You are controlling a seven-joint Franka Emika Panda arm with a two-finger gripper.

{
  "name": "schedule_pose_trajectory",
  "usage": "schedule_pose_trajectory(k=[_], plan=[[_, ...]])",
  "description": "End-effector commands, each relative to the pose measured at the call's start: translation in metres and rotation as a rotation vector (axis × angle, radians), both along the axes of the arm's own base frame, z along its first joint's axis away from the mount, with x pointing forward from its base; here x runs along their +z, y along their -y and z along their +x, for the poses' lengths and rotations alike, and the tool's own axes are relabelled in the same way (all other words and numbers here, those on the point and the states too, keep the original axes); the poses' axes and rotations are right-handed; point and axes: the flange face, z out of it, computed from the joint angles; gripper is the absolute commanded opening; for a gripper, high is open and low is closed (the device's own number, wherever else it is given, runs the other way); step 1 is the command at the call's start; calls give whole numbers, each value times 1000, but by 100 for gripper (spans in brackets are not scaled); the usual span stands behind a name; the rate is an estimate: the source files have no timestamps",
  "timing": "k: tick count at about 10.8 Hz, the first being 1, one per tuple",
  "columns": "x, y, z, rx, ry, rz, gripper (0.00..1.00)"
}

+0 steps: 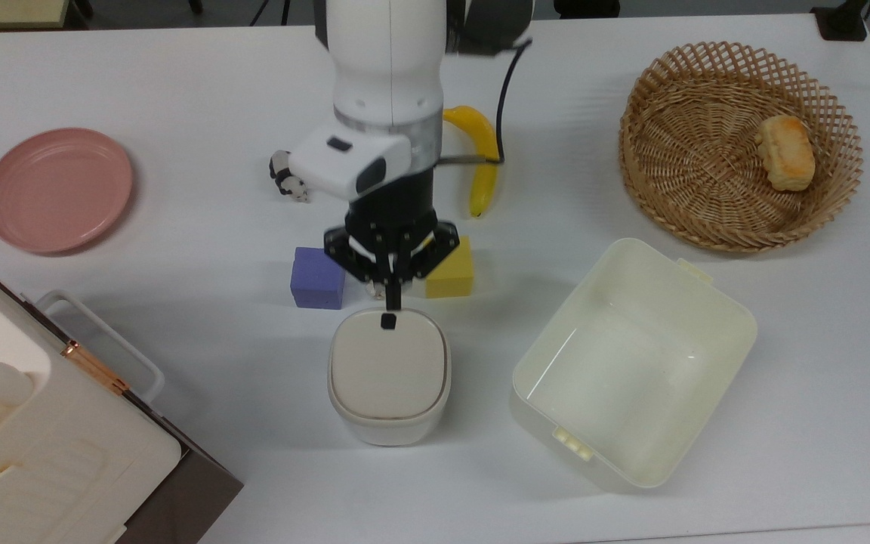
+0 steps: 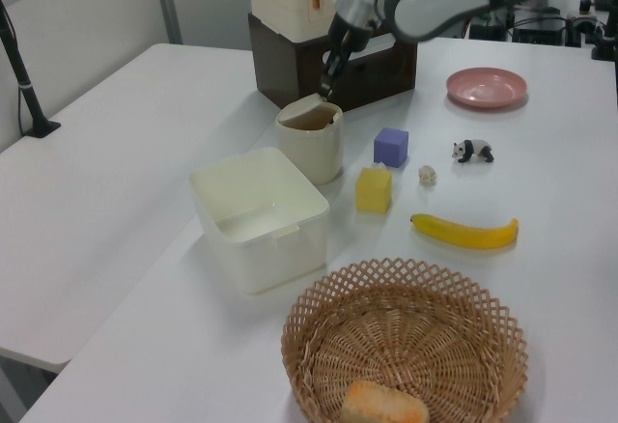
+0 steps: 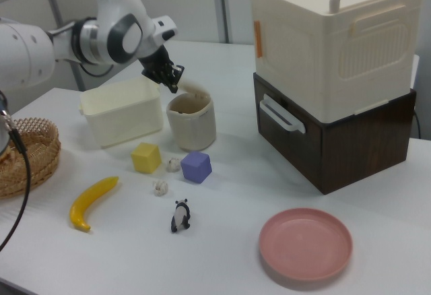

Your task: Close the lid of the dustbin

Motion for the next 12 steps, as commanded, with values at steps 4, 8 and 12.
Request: schedule_pose_trajectory(k=[4, 8, 12], plan=[[15, 2, -15, -33, -45, 9, 0], [40, 20, 7, -97, 241, 76, 0], [35, 24, 24, -120, 446, 125, 0]])
